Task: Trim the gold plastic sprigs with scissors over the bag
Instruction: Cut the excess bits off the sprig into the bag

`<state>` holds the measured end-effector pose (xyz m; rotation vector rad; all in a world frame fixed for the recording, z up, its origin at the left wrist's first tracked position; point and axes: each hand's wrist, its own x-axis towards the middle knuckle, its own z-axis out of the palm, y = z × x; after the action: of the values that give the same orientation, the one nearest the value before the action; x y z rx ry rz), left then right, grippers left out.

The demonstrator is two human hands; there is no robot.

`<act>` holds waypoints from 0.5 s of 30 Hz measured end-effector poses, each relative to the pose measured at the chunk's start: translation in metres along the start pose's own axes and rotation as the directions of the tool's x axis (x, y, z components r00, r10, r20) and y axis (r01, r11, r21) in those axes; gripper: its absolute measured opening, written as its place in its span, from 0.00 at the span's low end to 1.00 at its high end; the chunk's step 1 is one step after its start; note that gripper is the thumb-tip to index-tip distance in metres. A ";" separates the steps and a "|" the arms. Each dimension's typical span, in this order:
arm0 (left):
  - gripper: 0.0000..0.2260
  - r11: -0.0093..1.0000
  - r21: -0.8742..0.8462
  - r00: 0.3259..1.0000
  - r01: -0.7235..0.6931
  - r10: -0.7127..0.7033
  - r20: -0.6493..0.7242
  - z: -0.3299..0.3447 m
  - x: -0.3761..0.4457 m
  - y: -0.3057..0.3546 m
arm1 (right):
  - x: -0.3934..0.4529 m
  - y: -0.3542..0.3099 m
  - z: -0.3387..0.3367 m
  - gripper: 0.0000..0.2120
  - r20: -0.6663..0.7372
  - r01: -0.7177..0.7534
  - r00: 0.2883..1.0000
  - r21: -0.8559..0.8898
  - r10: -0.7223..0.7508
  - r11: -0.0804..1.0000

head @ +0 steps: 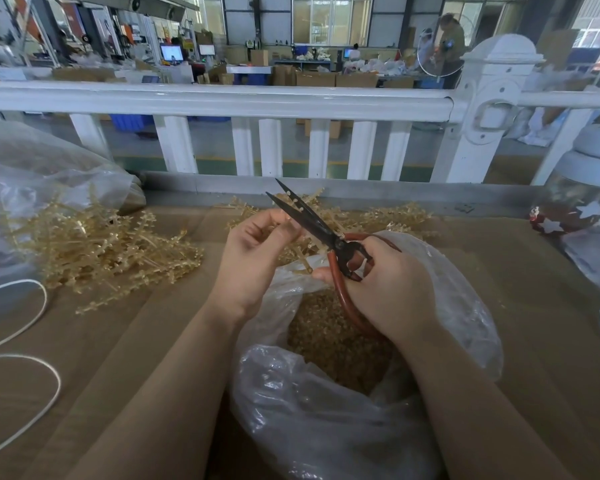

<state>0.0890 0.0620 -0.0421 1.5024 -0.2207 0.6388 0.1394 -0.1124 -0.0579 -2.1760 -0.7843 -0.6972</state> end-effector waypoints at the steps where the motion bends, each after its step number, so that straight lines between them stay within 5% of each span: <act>1: 0.05 1.000 0.003 1.000 0.001 -0.001 0.003 0.000 0.000 0.000 | 0.000 0.000 0.000 0.30 0.000 0.000 1.000 -0.004 0.000 1.000; 10: 0.04 0.999 0.028 0.996 0.024 -0.027 0.087 0.000 -0.001 0.003 | 0.000 -0.001 0.000 0.35 0.024 -0.010 1.000 0.017 0.009 1.000; 15: 0.05 0.999 0.033 1.000 0.001 -0.001 0.015 0.004 -0.001 0.003 | 0.001 0.000 -0.002 0.32 0.020 -0.010 1.000 -0.016 0.011 1.000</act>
<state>0.0881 0.0581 -0.0398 1.5395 -0.2220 0.6333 0.1394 -0.1131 -0.0562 -2.2030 -0.7797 -0.6793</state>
